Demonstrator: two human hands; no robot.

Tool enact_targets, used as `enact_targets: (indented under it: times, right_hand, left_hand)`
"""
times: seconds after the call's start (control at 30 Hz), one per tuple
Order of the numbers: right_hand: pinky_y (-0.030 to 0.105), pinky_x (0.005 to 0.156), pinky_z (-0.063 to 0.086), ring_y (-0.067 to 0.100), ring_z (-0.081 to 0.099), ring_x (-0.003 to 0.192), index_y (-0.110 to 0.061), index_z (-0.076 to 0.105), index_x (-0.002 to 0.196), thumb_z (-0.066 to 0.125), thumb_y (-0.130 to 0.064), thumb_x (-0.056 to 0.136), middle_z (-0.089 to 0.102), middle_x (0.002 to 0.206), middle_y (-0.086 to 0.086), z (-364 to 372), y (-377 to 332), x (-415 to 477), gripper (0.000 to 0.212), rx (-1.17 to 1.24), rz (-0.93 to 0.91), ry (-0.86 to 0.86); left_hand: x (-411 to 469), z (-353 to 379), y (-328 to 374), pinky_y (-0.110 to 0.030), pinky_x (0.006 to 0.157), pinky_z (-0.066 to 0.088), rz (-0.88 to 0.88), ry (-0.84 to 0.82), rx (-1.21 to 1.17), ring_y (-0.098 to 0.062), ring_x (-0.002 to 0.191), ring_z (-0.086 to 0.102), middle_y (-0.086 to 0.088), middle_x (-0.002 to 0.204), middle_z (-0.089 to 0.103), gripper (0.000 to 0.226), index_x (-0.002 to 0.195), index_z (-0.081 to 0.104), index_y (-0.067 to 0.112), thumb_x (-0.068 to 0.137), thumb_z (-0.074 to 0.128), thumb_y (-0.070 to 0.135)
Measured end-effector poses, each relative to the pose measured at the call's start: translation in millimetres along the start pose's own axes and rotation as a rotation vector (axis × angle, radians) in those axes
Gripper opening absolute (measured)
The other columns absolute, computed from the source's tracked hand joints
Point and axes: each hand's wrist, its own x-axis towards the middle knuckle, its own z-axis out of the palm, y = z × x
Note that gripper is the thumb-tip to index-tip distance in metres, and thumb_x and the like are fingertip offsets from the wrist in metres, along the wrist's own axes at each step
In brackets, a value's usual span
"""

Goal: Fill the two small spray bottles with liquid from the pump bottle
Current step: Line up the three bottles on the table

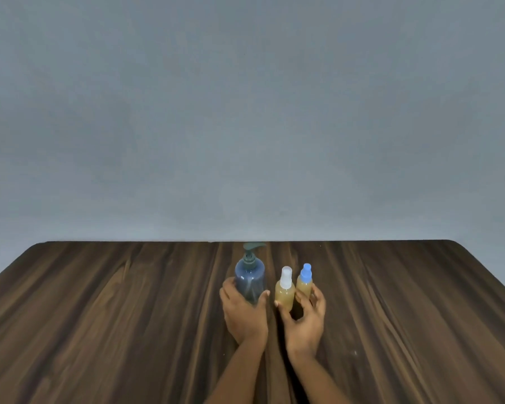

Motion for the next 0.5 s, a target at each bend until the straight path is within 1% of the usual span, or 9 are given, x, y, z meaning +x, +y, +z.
enact_targets:
  times: [0.13, 0.23, 0.4, 0.5]
  right_hand:
    - [0.045, 0.102, 0.046, 0.026, 0.053, 0.121, -0.010, 0.071, 0.108, 0.084, -0.010, 0.070, 0.043, 0.136, 0.004, 18.9, 5.1, 26.8, 0.040, 0.008, 0.022, -0.003]
    - [0.046, 0.103, 0.045, 0.026, 0.052, 0.123, -0.008, 0.070, 0.109, 0.084, -0.011, 0.070, 0.042, 0.138, 0.006, 32.3, 9.0, 44.8, 0.041, 0.005, 0.023, -0.003]
    - [0.046, 0.103, 0.045, 0.027, 0.052, 0.122, -0.007, 0.070, 0.108, 0.085, -0.014, 0.069, 0.042, 0.137, 0.006, 51.2, 13.1, 72.6, 0.042, 0.000, 0.038, 0.004]
    - [0.046, 0.102, 0.045, 0.027, 0.051, 0.123, -0.007, 0.070, 0.108, 0.085, -0.015, 0.069, 0.042, 0.137, 0.006, 60.6, 13.7, 85.9, 0.043, -0.006, 0.031, 0.017]
  left_hand:
    - [25.1, 19.3, 2.8, -0.039, 0.083, 0.053, 0.007, -0.022, 0.007, -0.024, 0.103, 0.058, -0.005, 0.118, 0.054, 0.068, 0.118, 0.048, 0.011, 0.062, 0.085, 0.022]
    - [42.4, 32.9, 4.0, -0.035, 0.081, 0.051, 0.011, -0.038, 0.006, -0.024, 0.102, 0.059, -0.005, 0.118, 0.054, 0.066, 0.116, 0.048, 0.011, 0.063, 0.085, 0.023]
    - [64.1, 48.4, 7.1, -0.028, 0.077, 0.042, 0.021, -0.058, 0.012, -0.025, 0.103, 0.058, -0.006, 0.120, 0.053, 0.067, 0.118, 0.047, 0.010, 0.065, 0.084, 0.026]
    - [77.1, 56.5, 8.1, -0.031, 0.077, 0.044, 0.028, -0.079, 0.029, -0.026, 0.104, 0.058, -0.006, 0.121, 0.053, 0.069, 0.120, 0.046, 0.009, 0.065, 0.083, 0.030]
